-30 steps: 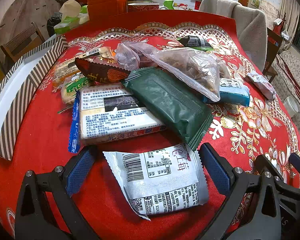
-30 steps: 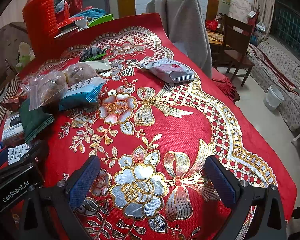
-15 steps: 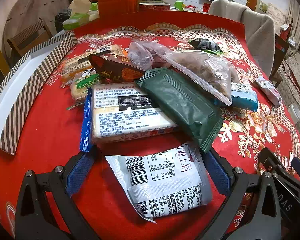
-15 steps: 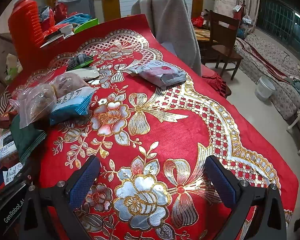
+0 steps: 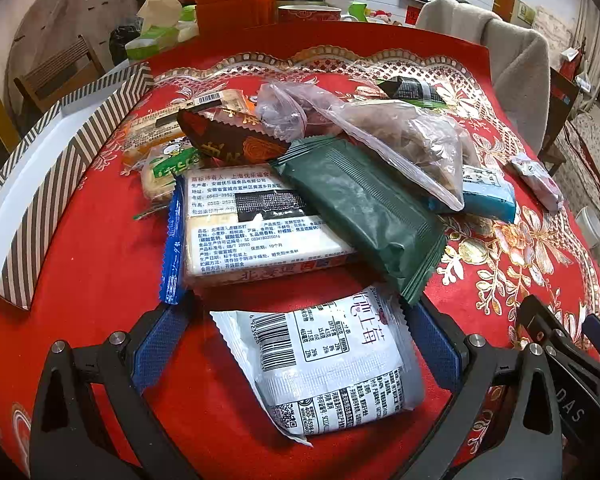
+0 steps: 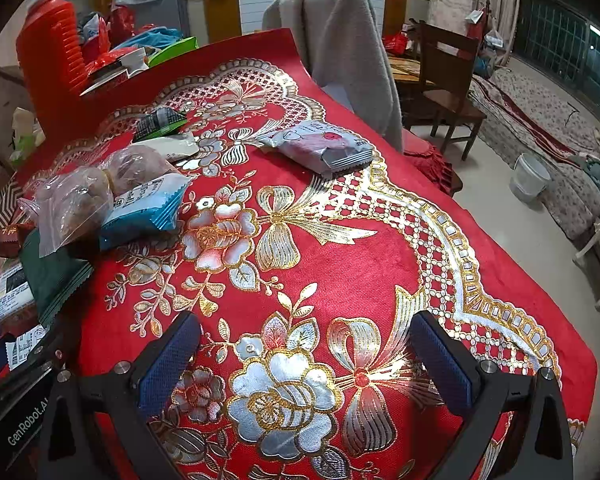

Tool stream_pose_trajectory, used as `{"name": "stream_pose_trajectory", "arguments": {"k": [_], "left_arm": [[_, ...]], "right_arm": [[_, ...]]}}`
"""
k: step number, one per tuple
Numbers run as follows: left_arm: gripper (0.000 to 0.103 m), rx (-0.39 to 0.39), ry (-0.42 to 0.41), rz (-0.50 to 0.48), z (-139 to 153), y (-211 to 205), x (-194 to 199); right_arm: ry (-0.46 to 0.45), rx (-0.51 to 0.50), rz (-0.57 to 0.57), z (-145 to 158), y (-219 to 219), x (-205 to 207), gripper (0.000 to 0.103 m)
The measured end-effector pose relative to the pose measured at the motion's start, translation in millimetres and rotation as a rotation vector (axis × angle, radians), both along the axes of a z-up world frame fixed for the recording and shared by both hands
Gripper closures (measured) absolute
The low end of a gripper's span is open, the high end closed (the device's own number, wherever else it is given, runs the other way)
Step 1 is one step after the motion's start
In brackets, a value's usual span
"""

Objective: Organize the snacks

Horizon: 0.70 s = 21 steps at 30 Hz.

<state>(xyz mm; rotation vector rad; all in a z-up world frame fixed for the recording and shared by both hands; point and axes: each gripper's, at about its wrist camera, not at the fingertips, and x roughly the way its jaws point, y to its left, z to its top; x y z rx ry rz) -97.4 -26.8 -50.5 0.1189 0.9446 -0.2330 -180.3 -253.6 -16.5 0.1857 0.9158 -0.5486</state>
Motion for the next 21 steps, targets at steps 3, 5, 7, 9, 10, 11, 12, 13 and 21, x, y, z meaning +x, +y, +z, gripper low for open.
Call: {"name": "stream_pose_trajectory", "arguments": {"k": [3, 5, 7, 9, 10, 11, 12, 13, 21], "left_arm": [[0.0, 0.0, 0.0, 0.0, 0.8, 1.1, -0.5], [0.0, 0.0, 0.0, 0.0, 0.0, 0.1, 0.1], [0.0, 0.0, 0.0, 0.0, 0.0, 0.5, 0.1], [0.0, 0.0, 0.0, 0.0, 0.0, 0.2, 0.1], [0.0, 0.0, 0.0, 0.0, 0.1, 0.4, 0.0], [0.0, 0.0, 0.0, 0.0, 0.0, 0.4, 0.1], [0.0, 0.0, 0.0, 0.0, 0.0, 0.4, 0.1], [0.0, 0.0, 0.0, 0.0, 0.0, 0.4, 0.1], [0.0, 0.0, 0.0, 0.0, 0.0, 0.7, 0.1]], "right_arm": [[0.0, 0.001, 0.0, 0.1, -0.1, 0.1, 0.0], [0.0, 0.002, -0.001, 0.2, -0.2, 0.2, 0.0], [-0.001, 0.003, -0.001, 0.5, -0.1, -0.1, 0.0], [-0.001, 0.005, -0.001, 0.5, -0.2, 0.1, 0.0], [-0.002, 0.006, 0.0, 0.6, -0.1, -0.3, 0.0], [-0.002, 0.008, 0.003, 0.7, 0.0, -0.7, 0.0], [-0.003, 0.008, 0.009, 0.8, -0.1, -1.4, 0.0], [-0.002, 0.009, 0.023, 1.0, 0.3, -2.5, 0.0], [0.014, 0.018, 0.326, 0.2, -1.8, -22.2, 0.0]]}}
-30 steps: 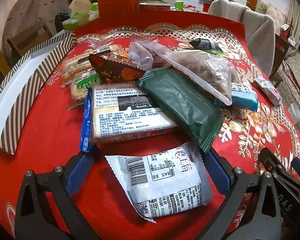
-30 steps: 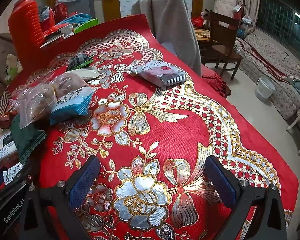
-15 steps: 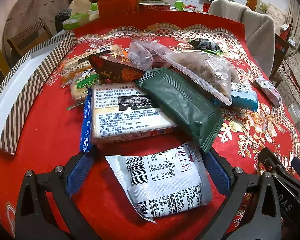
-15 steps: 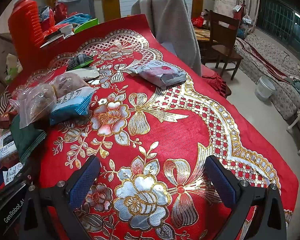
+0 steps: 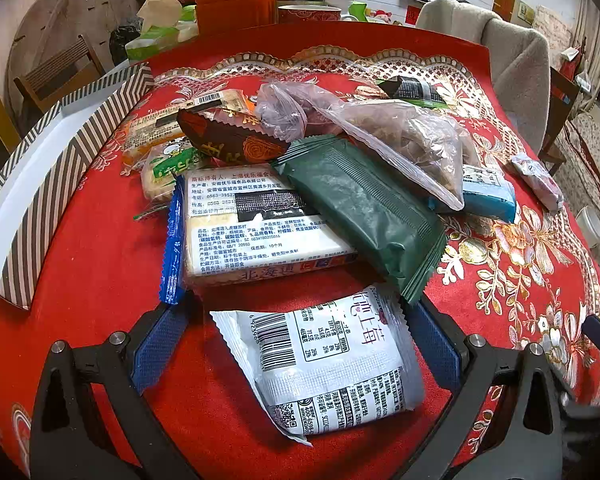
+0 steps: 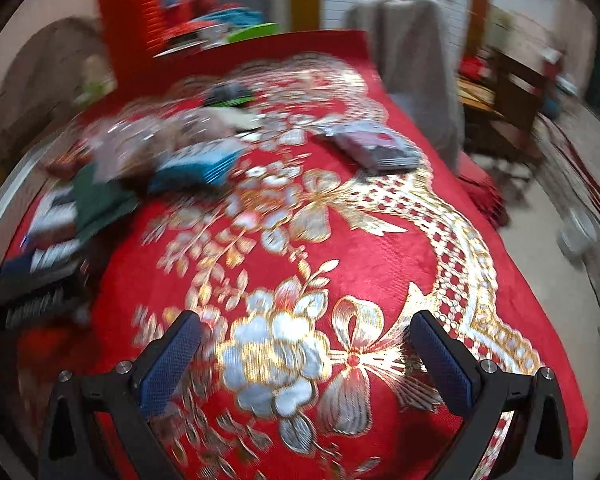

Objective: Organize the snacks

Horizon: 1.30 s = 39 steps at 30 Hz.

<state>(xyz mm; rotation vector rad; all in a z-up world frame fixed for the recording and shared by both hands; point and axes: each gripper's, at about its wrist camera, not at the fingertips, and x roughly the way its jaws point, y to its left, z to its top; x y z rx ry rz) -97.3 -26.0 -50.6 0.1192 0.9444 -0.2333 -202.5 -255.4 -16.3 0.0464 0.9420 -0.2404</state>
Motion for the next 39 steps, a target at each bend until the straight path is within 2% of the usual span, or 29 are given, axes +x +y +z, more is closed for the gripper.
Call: {"name": "stream_pose_trajectory", "arguments": {"k": [39], "left_arm": [[0.0, 0.0, 0.0, -0.001, 0.3, 0.0, 0.2]], "right_arm": [[0.002, 0.02, 0.022, -1.6, 0.9, -0.8, 0.0]]}}
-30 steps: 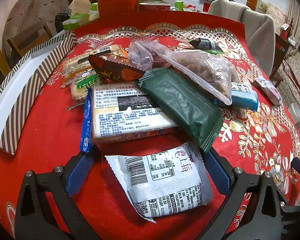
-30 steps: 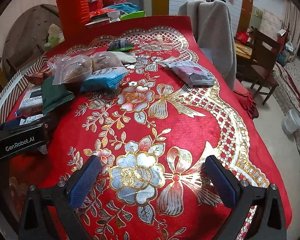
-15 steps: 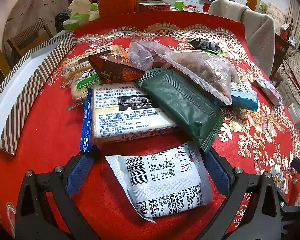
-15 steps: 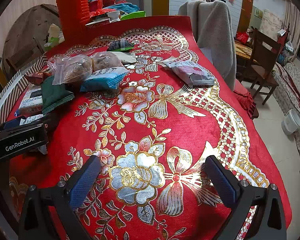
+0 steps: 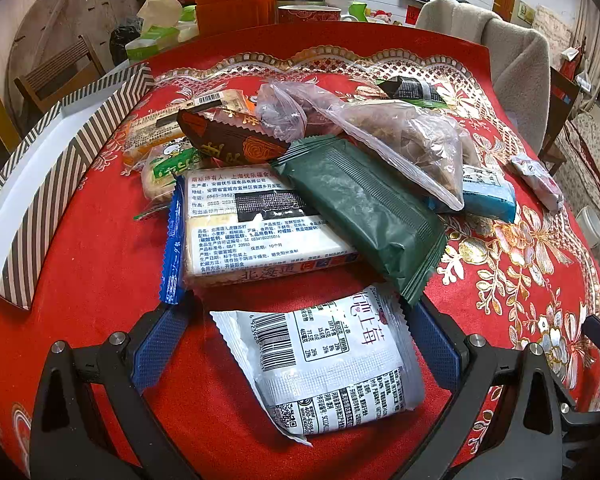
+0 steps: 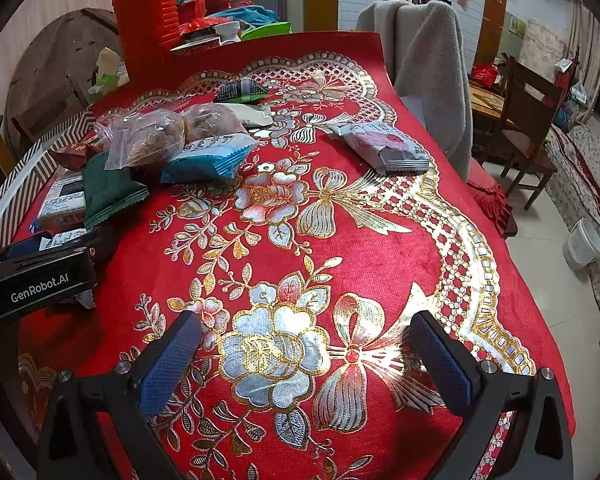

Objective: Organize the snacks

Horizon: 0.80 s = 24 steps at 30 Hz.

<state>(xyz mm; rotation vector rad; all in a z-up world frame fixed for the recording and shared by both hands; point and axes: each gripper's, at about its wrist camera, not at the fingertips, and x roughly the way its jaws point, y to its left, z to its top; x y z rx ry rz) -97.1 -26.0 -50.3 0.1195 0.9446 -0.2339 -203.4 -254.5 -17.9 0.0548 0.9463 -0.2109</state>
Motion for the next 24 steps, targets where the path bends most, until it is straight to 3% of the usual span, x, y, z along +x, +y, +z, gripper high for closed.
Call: {"name": "stream_pose_trajectory", "arguments": {"k": [24], "left_arm": [[0.0, 0.0, 0.0, 0.0, 0.0, -0.1, 0.1]], "right_arm": [[0.0, 0.001, 0.0, 0.0, -0.5, -0.1, 0.0]]}}
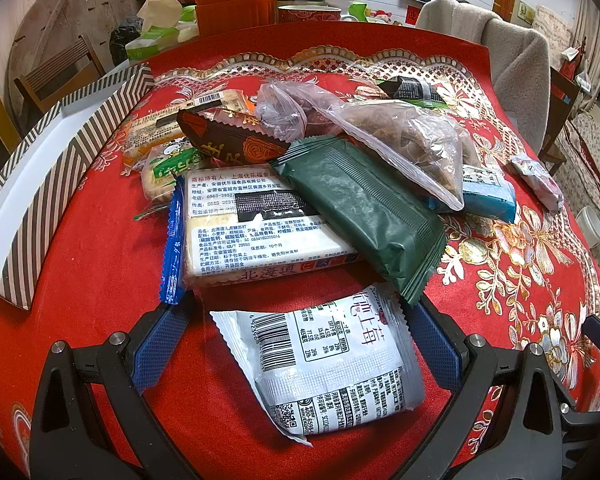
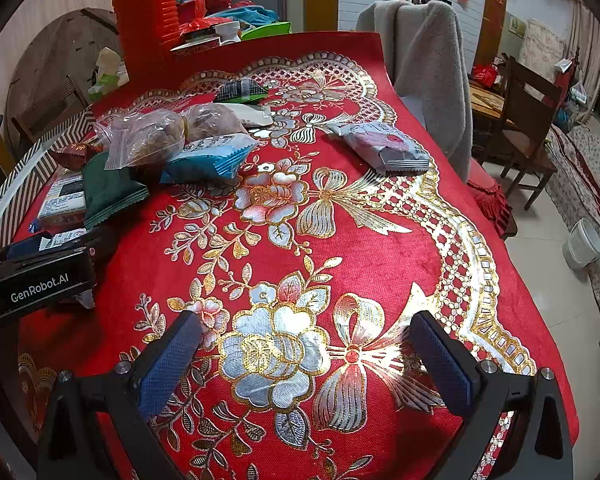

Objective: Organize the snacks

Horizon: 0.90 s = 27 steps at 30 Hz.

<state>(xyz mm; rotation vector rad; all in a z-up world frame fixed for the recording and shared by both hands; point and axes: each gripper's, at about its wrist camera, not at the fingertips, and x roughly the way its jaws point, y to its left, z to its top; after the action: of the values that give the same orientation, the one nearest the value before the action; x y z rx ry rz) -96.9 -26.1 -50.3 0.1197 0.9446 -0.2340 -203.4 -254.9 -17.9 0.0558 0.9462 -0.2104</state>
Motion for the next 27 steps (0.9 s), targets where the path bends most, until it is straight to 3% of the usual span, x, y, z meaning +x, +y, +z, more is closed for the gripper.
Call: {"name": "stream_pose_trajectory", "arguments": {"k": [19, 27], "left_arm": [[0.0, 0.0, 0.0, 0.0, 0.1, 0.0, 0.0], [0.0, 0.0, 0.0, 0.0, 0.1, -0.1, 0.1]], "right_arm": [[0.0, 0.0, 0.0, 0.4, 0.0, -0.2, 0.0], [-0.002, -0.001, -0.123, 1.5, 6.6, 8.6, 0.0]]}}
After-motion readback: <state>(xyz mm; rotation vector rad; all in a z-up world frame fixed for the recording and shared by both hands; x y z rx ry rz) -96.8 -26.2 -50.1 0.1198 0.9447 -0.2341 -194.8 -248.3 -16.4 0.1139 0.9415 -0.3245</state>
